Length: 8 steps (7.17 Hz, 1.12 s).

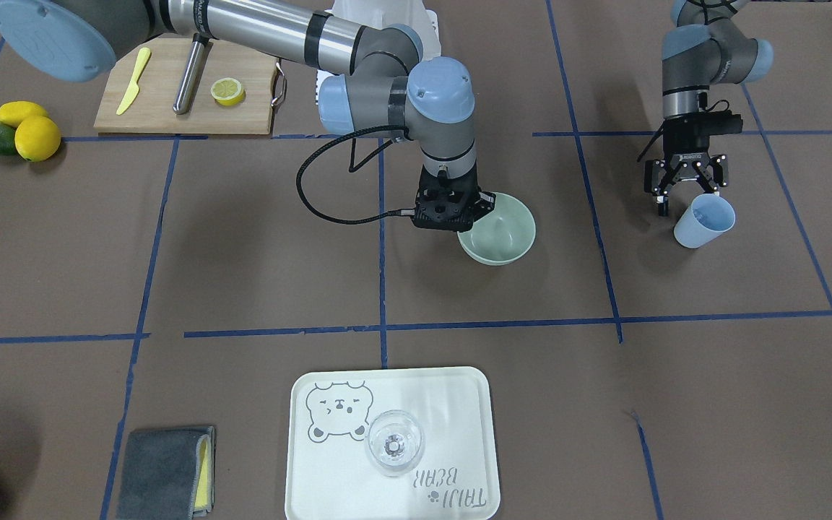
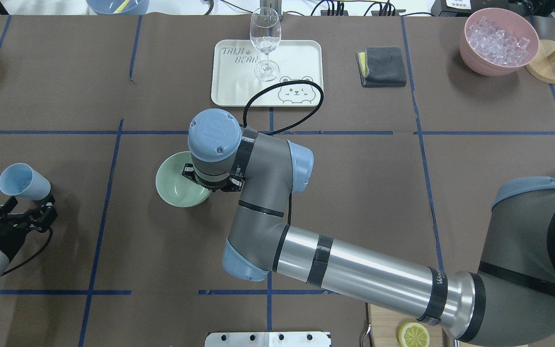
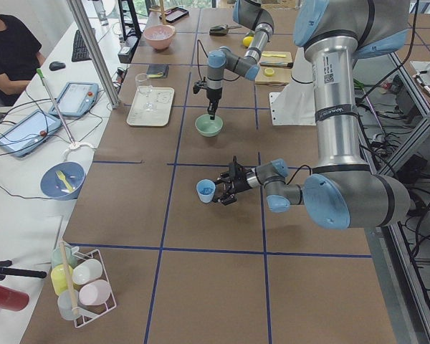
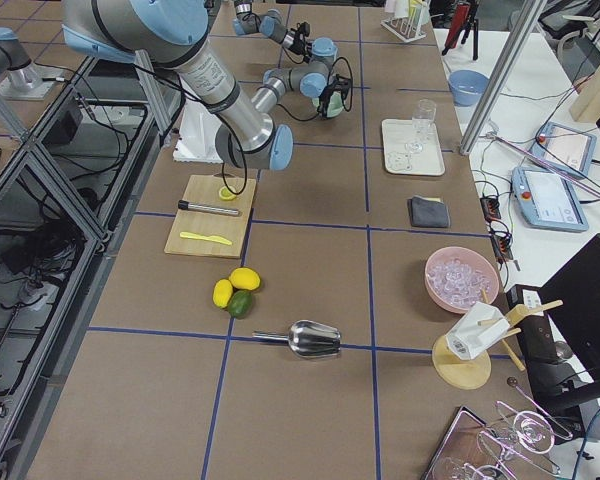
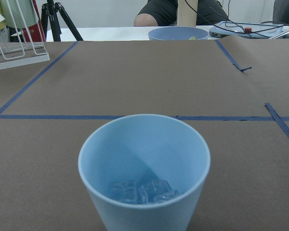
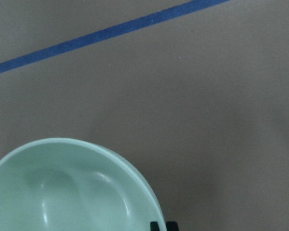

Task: Pour ice into bowl

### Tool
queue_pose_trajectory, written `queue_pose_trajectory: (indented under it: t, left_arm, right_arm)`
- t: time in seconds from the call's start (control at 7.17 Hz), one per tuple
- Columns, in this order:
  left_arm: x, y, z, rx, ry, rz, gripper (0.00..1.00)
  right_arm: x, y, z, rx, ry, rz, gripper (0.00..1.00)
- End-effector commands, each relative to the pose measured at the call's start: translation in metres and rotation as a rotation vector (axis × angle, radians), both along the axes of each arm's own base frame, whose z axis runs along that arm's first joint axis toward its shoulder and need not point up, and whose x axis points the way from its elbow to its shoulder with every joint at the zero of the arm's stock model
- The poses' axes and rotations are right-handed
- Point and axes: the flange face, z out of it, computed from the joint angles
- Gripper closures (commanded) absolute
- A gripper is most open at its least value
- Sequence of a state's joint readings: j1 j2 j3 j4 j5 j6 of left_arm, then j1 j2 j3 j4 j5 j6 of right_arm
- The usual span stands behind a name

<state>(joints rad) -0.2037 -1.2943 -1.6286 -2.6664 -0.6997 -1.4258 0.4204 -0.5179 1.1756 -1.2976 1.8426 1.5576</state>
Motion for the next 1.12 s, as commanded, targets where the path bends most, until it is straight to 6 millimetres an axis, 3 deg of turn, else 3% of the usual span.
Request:
queue_pose_trajectory:
  t: [0.0,0.14,0.42,0.56,0.98]
  left_arm:
    - [0.001,0.0,0.001,0.0,-0.001,0.002,0.06]
    - [0.001,0.0,0.001,0.0,-0.003,0.003,0.06]
    - [-0.001,0.0,0.002,0.001,-0.006,0.0,0.07]
    - [-0.006,-0.004,0.002,0.001,-0.007,-0.011,0.07]
    - [-0.019,-0.021,-0.002,0.017,-0.036,-0.044,0.07]
  right_arm:
    - [-0.006,0.011,-0.002,-0.005,-0.004,-0.012,1.0]
    - [-0.007,0.013,-0.002,-0.005,-0.004,-0.015,0.96]
    - [-0.008,0.016,-0.002,-0.006,-0.004,-0.018,0.08]
    - [-0.007,0.016,-0.004,-0.006,-0.008,-0.017,0.01]
    - [-0.003,0.018,-0.012,-0.018,-0.028,-0.005,0.0]
